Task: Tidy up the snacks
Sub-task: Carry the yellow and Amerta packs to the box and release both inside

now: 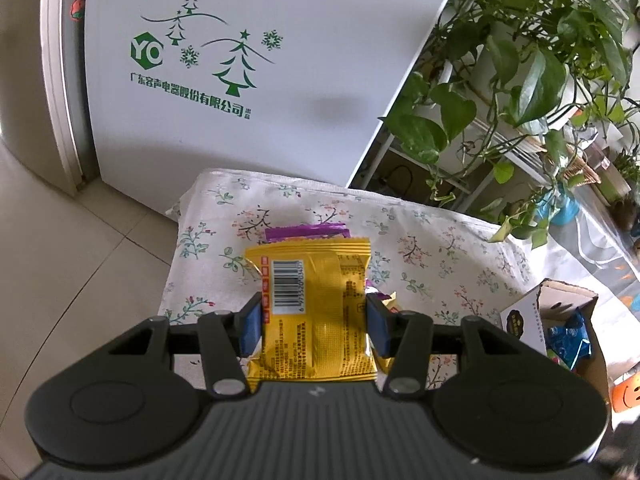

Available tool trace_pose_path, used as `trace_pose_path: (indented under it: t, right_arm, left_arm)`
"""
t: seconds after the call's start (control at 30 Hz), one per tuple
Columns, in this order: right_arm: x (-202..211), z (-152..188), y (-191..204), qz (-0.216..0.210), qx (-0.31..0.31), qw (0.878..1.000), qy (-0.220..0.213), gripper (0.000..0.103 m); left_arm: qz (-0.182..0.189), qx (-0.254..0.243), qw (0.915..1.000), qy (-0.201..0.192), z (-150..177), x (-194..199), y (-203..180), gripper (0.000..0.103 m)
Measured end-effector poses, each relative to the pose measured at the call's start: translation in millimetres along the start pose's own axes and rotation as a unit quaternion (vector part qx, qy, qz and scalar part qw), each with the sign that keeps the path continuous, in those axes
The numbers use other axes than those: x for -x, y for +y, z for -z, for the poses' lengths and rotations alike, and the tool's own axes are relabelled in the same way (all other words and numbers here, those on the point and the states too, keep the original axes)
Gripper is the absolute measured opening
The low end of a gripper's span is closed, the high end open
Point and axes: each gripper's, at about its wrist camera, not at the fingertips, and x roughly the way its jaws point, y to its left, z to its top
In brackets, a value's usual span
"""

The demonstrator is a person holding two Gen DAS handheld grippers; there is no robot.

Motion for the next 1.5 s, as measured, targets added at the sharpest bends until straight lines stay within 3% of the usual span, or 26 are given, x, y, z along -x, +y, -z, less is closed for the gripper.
trace_pose_path:
  t: [0.67, 1.5]
  right_arm:
    - [45, -31, -44, -0.016, -0.041, 0.996, -0.077, 0.057]
    - [64, -39, -66, -0.019, -0.067, 0.991, -0.11, 0.057]
  left_arm:
    - [0.001, -0.032, 0.9994, 0.014, 16, -10, -31, 0.051]
    - [0.004, -0.053, 0.9985, 0.008, 23, -14, -61, 0.051]
